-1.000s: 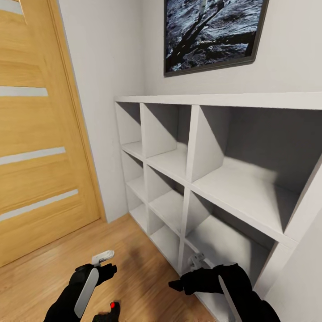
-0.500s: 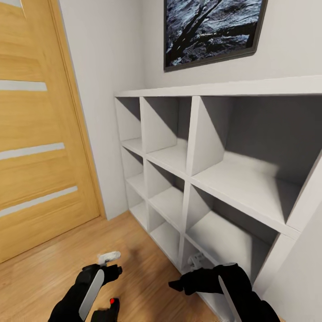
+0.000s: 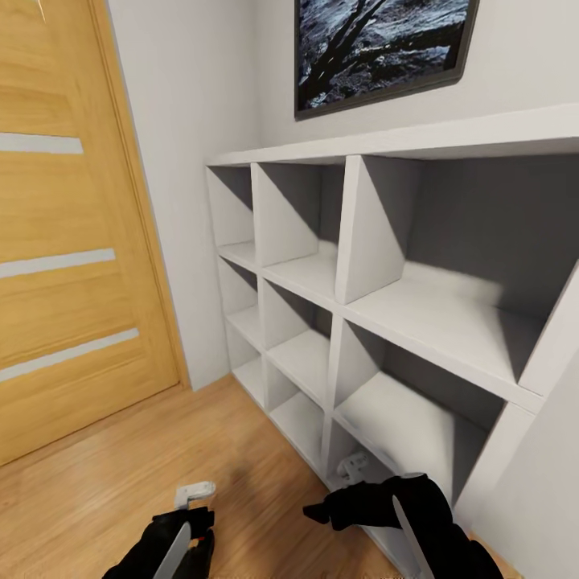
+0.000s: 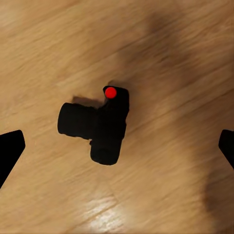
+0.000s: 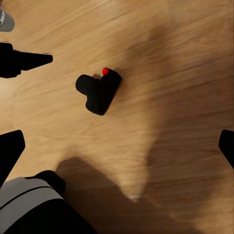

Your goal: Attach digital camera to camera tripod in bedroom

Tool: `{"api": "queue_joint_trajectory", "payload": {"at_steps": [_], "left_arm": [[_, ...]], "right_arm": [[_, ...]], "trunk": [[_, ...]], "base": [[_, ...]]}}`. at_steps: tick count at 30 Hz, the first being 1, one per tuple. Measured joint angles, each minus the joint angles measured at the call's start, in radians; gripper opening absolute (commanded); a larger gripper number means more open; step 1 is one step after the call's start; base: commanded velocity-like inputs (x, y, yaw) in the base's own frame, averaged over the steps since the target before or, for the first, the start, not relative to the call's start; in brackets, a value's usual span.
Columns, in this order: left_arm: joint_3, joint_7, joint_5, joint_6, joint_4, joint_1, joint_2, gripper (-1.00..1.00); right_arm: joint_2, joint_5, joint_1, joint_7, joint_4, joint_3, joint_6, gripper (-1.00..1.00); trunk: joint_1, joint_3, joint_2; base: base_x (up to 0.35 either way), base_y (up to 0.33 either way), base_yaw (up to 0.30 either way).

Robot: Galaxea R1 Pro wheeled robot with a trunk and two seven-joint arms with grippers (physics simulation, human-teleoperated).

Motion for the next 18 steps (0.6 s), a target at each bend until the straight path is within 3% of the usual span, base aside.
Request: {"api": "queue_joint_trajectory", "payload": {"at_steps": [7,18], "left_arm": [[0.002,-0.016,-0.006,-0.046,0.038,0.000,0.001,1.00],[-0.001,-0.018,-0.007,-0.054,0.053,0.000,-0.002,1.00]], "right_arm": [[0.001,0.001,0.000,-0.001,0.001,0.000,-0.002,1.00],[-0.001,0.000,0.000,0.000,0.002,0.000,-0.001,1.00]], "trunk": [[0.027,-0.022,-0.049],[0.069,-0.056,-0.126]], "base": [[0.000,0.000,0.000],[0.000,0.000,0.000]]}}
